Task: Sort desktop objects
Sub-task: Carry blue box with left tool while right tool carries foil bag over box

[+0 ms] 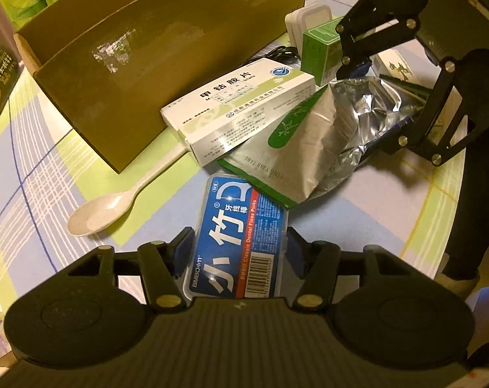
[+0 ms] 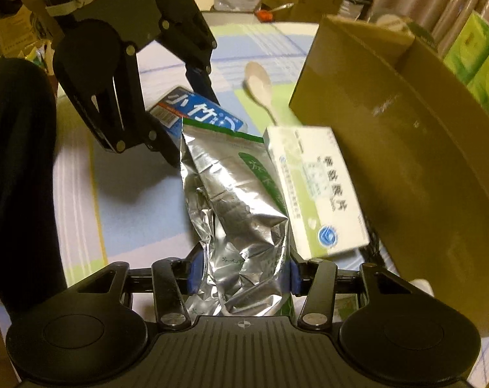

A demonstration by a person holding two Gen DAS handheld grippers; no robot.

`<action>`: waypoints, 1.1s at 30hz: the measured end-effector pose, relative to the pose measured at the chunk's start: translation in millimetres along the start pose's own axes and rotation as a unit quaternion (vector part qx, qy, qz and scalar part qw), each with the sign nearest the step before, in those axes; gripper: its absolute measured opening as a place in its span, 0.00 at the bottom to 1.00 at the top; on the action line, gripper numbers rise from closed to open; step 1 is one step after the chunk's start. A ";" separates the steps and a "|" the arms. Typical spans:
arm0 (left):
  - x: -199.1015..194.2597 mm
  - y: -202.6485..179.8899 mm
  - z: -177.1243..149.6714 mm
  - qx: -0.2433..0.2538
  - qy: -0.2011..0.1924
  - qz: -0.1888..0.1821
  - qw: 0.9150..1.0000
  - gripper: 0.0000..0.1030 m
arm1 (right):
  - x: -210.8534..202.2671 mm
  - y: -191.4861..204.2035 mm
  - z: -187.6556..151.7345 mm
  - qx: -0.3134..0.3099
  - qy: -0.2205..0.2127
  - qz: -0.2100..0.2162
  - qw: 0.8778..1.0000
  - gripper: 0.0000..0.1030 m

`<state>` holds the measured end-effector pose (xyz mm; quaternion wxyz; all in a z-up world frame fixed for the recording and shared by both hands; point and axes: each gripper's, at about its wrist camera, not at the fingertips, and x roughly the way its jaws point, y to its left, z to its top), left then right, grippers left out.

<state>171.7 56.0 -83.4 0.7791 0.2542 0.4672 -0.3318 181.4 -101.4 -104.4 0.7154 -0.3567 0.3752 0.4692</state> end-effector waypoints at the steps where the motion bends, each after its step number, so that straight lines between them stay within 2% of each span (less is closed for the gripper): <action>1: -2.1 0.1 -0.7 -0.002 -0.001 0.003 1.000 0.53 | -1.7 0.3 1.9 -0.001 -0.004 -0.003 1.000 0.45; 9: -21.8 4.2 1.5 -0.012 -0.011 0.024 1.000 0.53 | -18.9 3.2 13.3 -0.009 -0.024 -0.026 0.999 0.45; 19: -42.1 0.5 9.9 -0.015 -0.018 0.050 0.998 0.53 | -51.7 0.2 11.5 0.006 -0.035 -0.057 0.998 0.45; 25: -60.4 0.7 23.8 -0.037 -0.032 0.069 0.996 0.53 | -85.6 -2.5 7.7 0.031 -0.052 -0.079 0.995 0.45; 33: -88.2 1.7 54.6 -0.071 -0.060 0.096 0.991 0.53 | -122.5 -32.8 19.2 0.075 -0.079 -0.113 0.988 0.45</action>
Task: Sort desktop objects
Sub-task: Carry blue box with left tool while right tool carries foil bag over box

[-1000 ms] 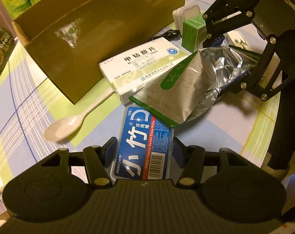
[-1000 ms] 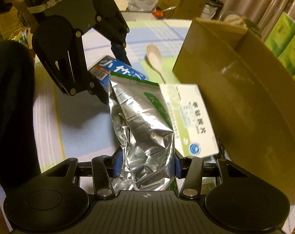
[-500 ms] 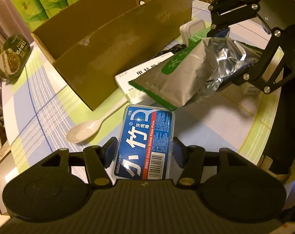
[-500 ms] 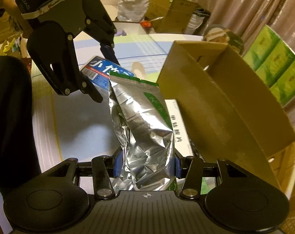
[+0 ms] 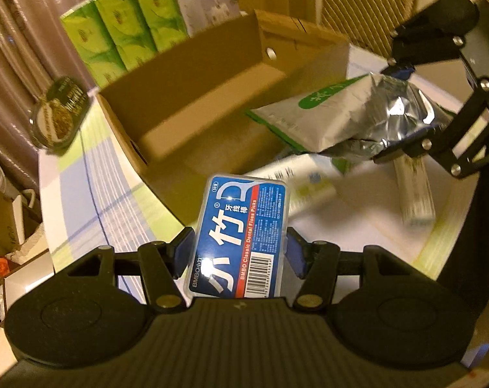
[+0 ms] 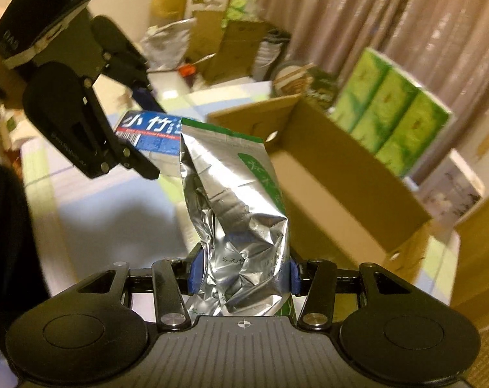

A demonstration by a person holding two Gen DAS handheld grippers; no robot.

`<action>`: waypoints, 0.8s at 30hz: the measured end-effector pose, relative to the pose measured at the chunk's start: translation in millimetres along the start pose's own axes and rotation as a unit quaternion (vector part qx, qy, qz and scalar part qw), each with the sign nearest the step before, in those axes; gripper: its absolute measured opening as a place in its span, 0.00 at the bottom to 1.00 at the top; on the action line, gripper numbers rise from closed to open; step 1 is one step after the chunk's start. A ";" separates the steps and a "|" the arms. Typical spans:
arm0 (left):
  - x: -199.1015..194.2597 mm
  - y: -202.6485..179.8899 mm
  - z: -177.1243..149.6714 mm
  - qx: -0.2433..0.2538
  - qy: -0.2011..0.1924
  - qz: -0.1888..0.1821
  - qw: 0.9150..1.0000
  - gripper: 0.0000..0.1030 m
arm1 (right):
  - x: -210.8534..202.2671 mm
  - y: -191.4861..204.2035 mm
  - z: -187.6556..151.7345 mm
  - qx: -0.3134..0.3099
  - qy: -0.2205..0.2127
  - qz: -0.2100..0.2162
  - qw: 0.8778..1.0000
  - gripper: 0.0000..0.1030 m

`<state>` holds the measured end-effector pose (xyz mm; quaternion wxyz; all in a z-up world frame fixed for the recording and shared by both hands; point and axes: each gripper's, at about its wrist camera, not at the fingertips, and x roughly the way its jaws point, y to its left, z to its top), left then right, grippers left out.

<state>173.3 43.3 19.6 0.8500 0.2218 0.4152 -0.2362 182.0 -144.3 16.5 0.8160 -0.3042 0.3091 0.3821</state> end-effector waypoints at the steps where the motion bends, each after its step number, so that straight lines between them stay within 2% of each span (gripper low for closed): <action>1: -2.0 0.1 5.1 -0.005 -0.005 0.004 1.000 0.53 | -2.7 -5.2 2.6 0.005 -0.002 -0.004 1.000 0.45; 8: -0.3 -5.7 40.7 -0.019 -0.032 0.033 0.999 0.53 | -9.2 -47.2 18.1 0.036 -0.011 -0.034 0.999 0.45; 14: 11.0 -1.1 73.0 -0.040 -0.049 0.039 0.997 0.53 | -7.9 -81.0 27.0 0.080 -0.020 -0.051 0.995 0.45; 24: 42.7 17.4 104.9 -0.070 -0.055 0.042 0.995 0.53 | 23.3 -119.8 37.2 0.146 -0.013 -0.060 0.987 0.45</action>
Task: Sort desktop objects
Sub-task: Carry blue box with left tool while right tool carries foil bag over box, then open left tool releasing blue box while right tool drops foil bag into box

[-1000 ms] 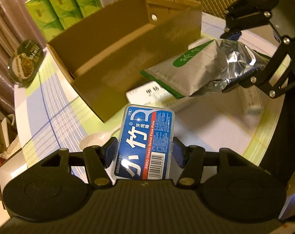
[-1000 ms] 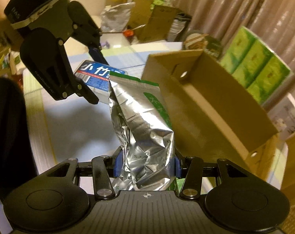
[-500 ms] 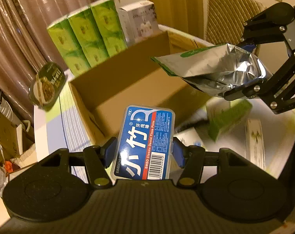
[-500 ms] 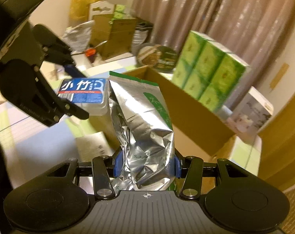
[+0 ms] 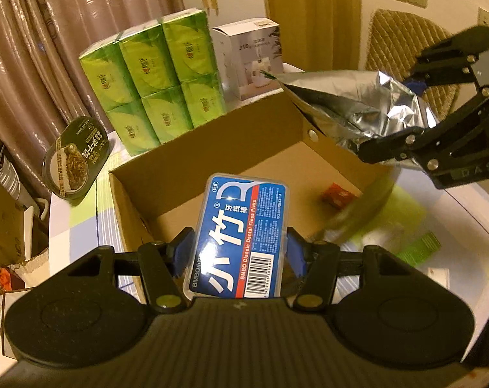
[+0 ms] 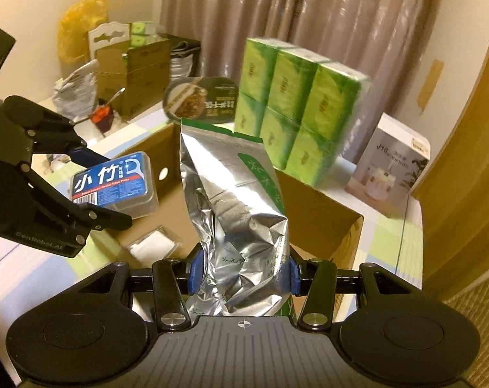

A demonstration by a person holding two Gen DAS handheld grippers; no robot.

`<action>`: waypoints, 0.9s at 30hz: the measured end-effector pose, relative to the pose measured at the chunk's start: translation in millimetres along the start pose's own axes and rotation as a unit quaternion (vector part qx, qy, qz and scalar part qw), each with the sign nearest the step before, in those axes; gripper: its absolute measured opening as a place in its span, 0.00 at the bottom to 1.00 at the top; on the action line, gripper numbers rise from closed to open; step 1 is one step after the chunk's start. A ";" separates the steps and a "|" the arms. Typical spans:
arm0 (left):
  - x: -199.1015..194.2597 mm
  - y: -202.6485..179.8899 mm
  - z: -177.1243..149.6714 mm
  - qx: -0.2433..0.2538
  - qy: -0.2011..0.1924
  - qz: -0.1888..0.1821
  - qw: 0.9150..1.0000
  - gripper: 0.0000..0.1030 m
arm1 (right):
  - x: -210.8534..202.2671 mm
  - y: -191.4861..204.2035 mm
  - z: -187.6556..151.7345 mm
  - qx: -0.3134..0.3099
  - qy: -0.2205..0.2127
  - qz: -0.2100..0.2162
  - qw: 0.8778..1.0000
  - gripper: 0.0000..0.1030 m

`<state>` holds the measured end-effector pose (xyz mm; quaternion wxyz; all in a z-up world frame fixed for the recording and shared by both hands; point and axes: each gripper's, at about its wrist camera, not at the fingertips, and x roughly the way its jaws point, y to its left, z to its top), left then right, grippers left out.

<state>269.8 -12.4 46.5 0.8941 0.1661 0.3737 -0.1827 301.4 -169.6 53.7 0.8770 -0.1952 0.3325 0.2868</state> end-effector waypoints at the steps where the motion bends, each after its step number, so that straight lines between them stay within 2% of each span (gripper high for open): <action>1: 3.2 1.8 2.3 -0.004 0.000 0.001 1.000 0.53 | 4.3 -2.0 1.6 0.005 0.001 0.002 1.000 0.45; 11: 35.9 22.1 12.0 -0.036 -0.002 0.019 0.999 0.53 | 39.8 -20.3 16.3 0.040 0.011 -0.001 0.999 0.45; 27: 73.0 26.2 5.5 -0.058 0.011 0.014 0.998 0.54 | 67.6 -30.3 2.9 0.057 0.040 0.006 0.998 0.45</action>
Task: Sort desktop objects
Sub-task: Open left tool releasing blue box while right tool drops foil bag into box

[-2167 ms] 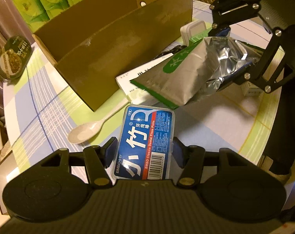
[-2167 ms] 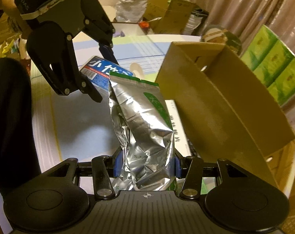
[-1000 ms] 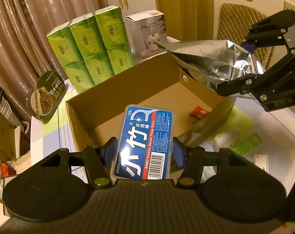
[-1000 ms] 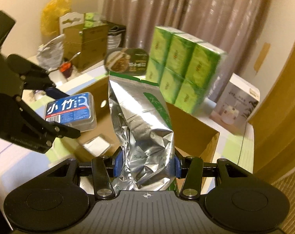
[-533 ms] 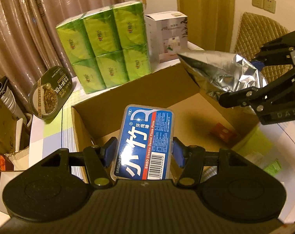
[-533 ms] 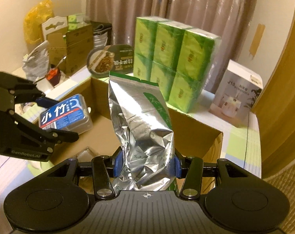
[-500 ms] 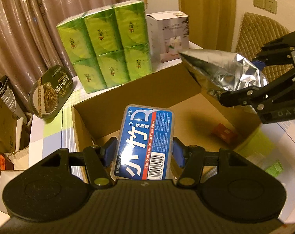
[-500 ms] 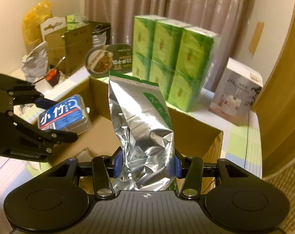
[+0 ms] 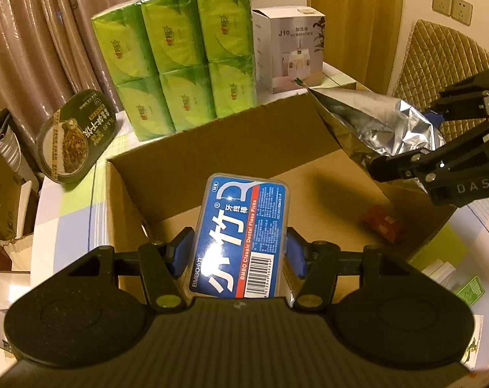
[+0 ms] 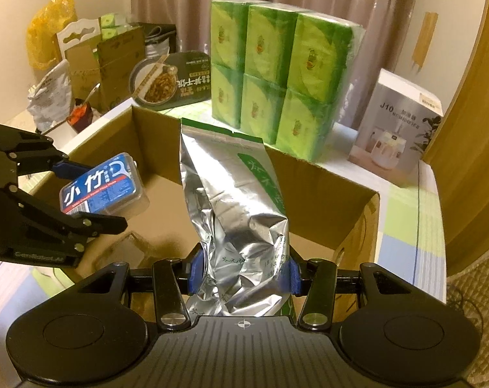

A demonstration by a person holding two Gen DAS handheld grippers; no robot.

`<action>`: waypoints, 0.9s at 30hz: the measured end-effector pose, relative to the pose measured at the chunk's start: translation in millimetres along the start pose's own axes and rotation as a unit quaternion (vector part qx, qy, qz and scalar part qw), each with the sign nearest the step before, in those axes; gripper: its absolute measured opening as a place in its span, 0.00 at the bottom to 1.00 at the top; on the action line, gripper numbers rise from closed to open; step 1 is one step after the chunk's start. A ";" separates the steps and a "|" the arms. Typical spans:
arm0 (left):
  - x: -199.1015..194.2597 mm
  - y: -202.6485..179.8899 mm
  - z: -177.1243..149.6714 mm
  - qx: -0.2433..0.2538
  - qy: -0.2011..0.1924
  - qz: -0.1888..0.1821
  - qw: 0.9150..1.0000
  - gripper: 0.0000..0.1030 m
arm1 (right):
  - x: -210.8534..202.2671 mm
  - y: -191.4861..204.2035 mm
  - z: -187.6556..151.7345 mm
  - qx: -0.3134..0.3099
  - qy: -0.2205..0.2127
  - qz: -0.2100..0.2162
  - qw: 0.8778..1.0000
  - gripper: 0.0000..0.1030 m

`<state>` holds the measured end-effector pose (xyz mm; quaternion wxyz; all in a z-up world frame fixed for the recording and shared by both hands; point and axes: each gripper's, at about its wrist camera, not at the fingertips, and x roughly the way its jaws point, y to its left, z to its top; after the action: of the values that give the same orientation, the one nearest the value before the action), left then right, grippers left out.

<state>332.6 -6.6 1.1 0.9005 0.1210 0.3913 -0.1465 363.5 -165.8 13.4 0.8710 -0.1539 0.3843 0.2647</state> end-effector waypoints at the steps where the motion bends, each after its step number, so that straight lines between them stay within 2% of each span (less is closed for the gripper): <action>1: 2.1 -0.4 0.1 0.001 0.002 0.000 1.000 0.54 | 0.7 -0.2 -0.2 0.000 0.000 0.001 1.000 0.45; 4: 6.2 -0.6 0.3 0.001 0.003 0.008 1.000 0.58 | 1.8 0.1 -0.9 0.000 0.001 0.000 1.000 0.45; 14: 4.5 6.4 -6.6 0.002 0.004 0.015 1.000 0.59 | 7.8 -0.3 -4.4 0.006 0.002 0.006 1.000 0.45; 15: 4.2 7.0 -7.4 0.001 0.004 0.016 1.000 0.58 | 6.4 0.3 -3.9 0.005 -0.004 0.011 1.000 0.46; 18: 2.2 7.7 -9.6 0.001 0.002 0.017 1.000 0.59 | 2.0 -0.2 -1.7 0.010 -0.022 0.015 1.000 0.59; 27: -11.2 10.7 -13.3 -0.006 -0.008 0.023 1.000 0.58 | -19.2 -3.7 -2.6 0.014 -0.040 0.002 0.999 0.59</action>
<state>320.3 9.7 1.7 0.9075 0.1229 0.3818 -0.1245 353.4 -176.6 26.3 0.8873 -0.1298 0.3531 0.2668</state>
